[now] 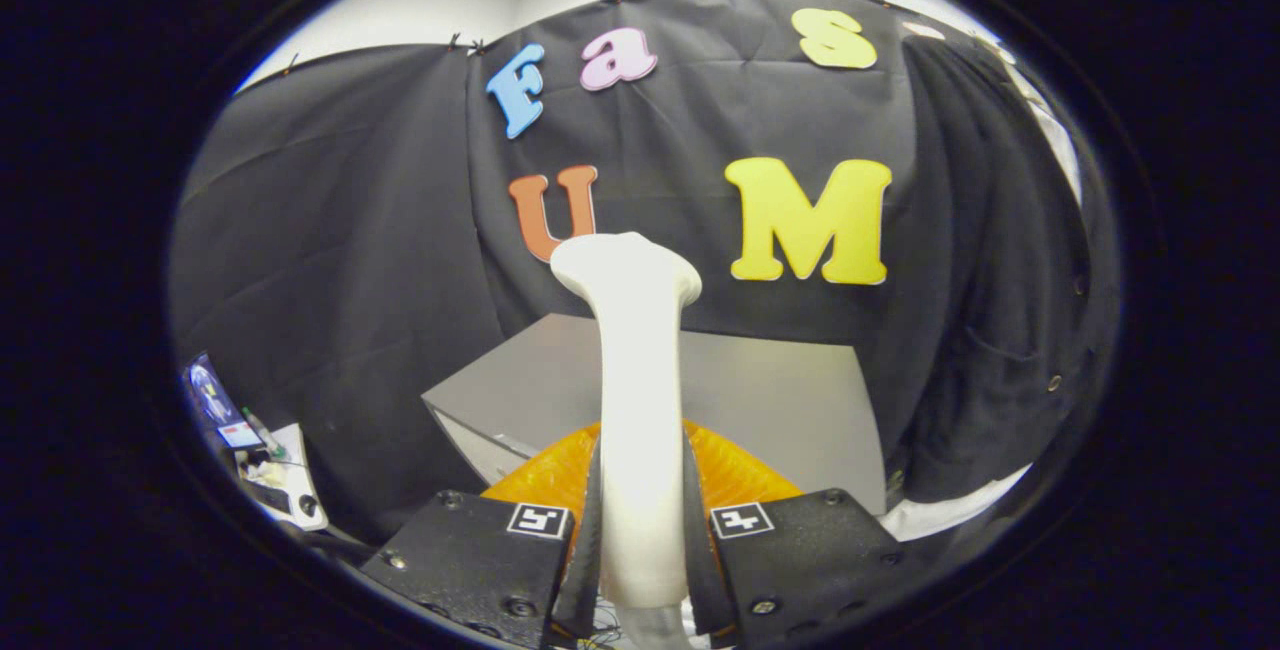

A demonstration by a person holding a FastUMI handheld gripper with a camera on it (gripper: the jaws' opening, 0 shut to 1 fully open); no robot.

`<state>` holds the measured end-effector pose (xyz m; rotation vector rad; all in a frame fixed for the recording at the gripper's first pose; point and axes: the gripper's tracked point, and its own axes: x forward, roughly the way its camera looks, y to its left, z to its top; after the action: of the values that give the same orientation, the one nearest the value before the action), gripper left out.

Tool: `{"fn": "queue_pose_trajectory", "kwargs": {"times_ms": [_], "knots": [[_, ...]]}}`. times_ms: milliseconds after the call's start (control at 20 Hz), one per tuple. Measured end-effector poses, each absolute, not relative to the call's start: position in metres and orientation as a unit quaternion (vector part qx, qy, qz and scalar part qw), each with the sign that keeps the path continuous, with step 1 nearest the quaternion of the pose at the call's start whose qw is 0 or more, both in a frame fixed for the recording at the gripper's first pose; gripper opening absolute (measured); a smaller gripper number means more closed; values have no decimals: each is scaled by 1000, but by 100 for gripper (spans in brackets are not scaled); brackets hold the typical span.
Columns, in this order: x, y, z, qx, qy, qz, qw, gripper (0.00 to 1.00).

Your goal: Iron the clothes twice with a garment steamer, once on the left side and once on the right side.

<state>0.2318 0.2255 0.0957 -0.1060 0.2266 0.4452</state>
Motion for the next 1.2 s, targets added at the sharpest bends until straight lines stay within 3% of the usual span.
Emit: {"fn": "queue_pose_trajectory", "kwargs": {"times_ms": [650,1200], "knots": [[161,-15,213,25,-7,81,996,38],[215,-105,305,32,-108,4,994,38]]}}
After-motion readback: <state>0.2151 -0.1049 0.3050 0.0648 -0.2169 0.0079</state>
